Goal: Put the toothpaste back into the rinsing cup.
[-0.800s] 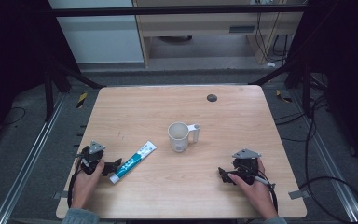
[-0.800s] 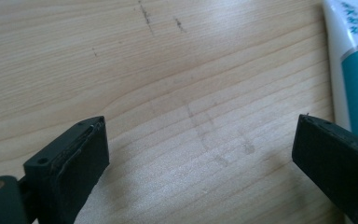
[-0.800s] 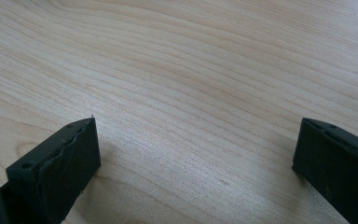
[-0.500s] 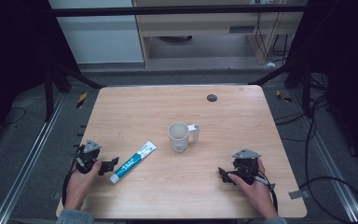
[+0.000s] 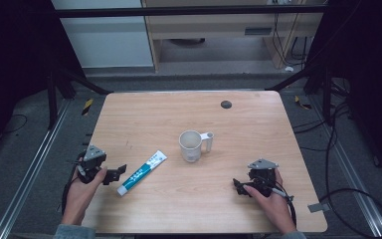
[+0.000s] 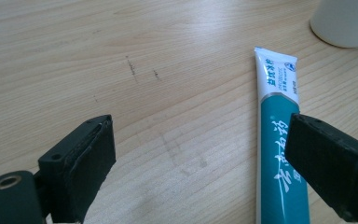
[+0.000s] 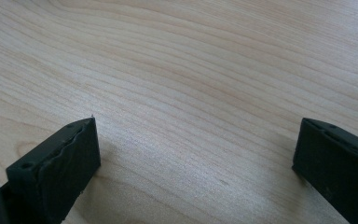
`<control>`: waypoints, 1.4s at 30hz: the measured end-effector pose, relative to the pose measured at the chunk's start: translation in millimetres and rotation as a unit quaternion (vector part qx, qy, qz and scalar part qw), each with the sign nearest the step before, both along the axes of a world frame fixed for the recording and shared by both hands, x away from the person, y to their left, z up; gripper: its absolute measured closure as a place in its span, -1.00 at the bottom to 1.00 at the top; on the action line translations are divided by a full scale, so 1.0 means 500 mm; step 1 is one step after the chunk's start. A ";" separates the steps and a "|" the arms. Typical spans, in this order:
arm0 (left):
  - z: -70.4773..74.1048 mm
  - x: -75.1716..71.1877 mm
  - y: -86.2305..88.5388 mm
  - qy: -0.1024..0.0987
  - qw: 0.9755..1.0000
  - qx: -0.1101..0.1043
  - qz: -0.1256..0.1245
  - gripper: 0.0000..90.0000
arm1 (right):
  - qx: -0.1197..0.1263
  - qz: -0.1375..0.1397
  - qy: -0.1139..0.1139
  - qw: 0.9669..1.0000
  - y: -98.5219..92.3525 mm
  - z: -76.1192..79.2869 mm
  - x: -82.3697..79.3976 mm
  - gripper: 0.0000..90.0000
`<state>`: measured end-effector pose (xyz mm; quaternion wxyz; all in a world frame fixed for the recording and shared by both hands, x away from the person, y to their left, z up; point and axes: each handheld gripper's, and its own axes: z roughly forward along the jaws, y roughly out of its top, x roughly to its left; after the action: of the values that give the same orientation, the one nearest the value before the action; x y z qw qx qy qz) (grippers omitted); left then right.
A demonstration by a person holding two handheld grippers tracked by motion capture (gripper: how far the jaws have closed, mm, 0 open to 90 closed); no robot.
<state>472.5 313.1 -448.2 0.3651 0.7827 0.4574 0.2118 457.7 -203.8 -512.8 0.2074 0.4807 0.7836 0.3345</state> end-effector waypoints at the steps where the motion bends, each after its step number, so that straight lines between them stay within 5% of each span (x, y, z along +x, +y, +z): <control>1: 0.002 0.000 -0.001 -0.002 1.000 0.002 -0.002 -0.82 | 0.000 0.000 0.000 1.000 0.000 0.000 0.000 -0.99; 12: 0.023 0.001 -0.035 0.006 0.999 0.043 -0.032 -0.82 | 0.000 0.000 0.000 1.000 0.000 0.000 0.000 -0.99; 20: 0.044 0.012 -0.071 0.036 0.997 0.055 -0.047 -0.78 | 0.000 0.000 0.000 1.000 0.000 0.000 0.000 -0.99; 27: 0.068 0.024 -0.124 0.040 0.994 0.063 -0.082 -0.81 | 0.000 0.001 0.000 1.000 0.000 0.000 0.001 -0.99; 31: 0.068 0.040 -0.159 0.043 0.991 0.088 -0.095 -0.81 | 0.000 0.001 0.000 1.000 0.000 0.000 0.001 -0.99; 38: 0.078 0.072 -0.196 0.075 0.977 0.146 -0.134 -0.79 | 0.000 0.001 0.001 1.000 0.000 0.000 0.000 -0.99; 42: 0.084 0.081 -0.206 0.092 0.974 0.154 -0.136 -0.79 | 0.000 0.001 0.001 1.000 0.000 0.000 0.001 -0.99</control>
<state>513.2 210.1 -406.1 0.2224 0.9003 0.3404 0.1555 458.0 -204.0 -512.7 0.2066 0.4802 0.7841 0.3347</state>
